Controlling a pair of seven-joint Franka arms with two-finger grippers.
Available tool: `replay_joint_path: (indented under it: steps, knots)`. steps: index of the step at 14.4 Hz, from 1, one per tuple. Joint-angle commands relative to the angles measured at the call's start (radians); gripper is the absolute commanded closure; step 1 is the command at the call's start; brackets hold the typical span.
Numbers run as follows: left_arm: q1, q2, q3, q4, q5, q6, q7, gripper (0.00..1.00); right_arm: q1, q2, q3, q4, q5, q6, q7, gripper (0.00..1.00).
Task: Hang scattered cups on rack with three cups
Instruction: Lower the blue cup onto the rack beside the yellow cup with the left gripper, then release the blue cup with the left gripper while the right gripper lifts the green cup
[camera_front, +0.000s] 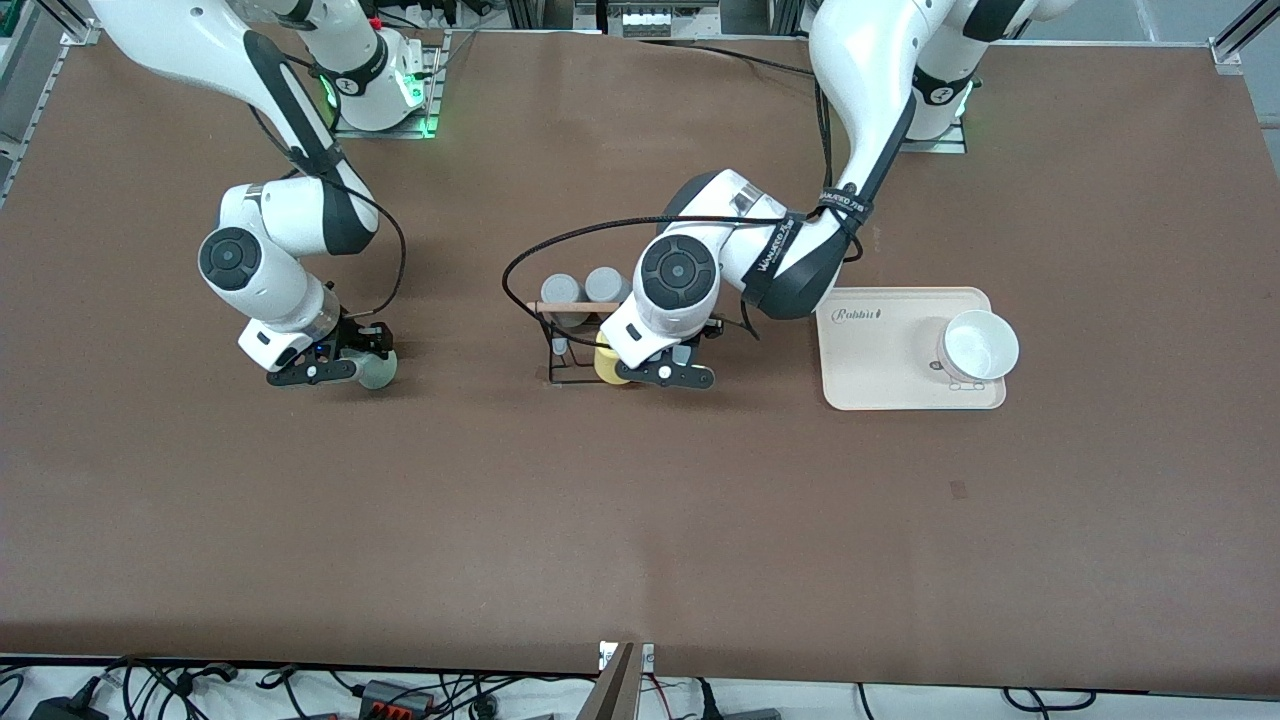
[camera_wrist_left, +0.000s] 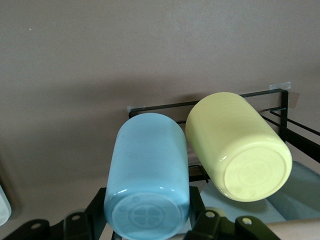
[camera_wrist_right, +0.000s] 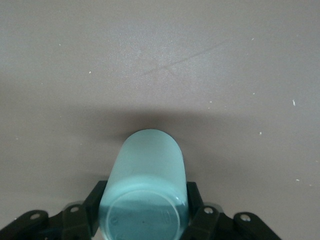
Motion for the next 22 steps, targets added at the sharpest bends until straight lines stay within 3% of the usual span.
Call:
replay_joint_path:
  steps: [1, 6, 11, 13, 16, 19, 22]
  knots:
    - [0.005, -0.013, 0.013, 0.028, -0.014, -0.033, 0.002, 0.0, 0.007, -0.014, -0.003, -0.006, 0.011, -0.009, -0.002, 0.77]
    - [0.067, -0.117, 0.017, 0.031, -0.011, -0.131, -0.001, 0.0, 0.0, -0.085, -0.01, 0.016, 0.011, -0.071, -0.003, 0.79]
    - [0.245, -0.218, 0.019, 0.01, 0.001, -0.151, 0.003, 0.0, 0.006, -0.175, -0.01, 0.186, 0.011, -0.365, 0.068, 0.79]
    - [0.305, -0.249, 0.019, 0.001, 0.068, -0.173, 0.008, 0.0, 0.019, -0.178, 0.0, 0.294, 0.011, -0.503, 0.159, 0.79]
    - [0.395, -0.286, 0.019, 0.001, 0.142, -0.212, 0.112, 0.0, 0.108, -0.167, 0.011, 0.456, 0.011, -0.651, 0.34, 0.79]
    - [0.495, -0.322, 0.019, -0.004, 0.141, -0.234, 0.265, 0.0, 0.215, -0.144, 0.011, 0.545, 0.013, -0.676, 0.531, 0.79]
    - [0.592, -0.425, 0.019, -0.105, 0.139, -0.207, 0.383, 0.0, 0.326, -0.072, 0.011, 0.623, 0.013, -0.667, 0.714, 0.79]
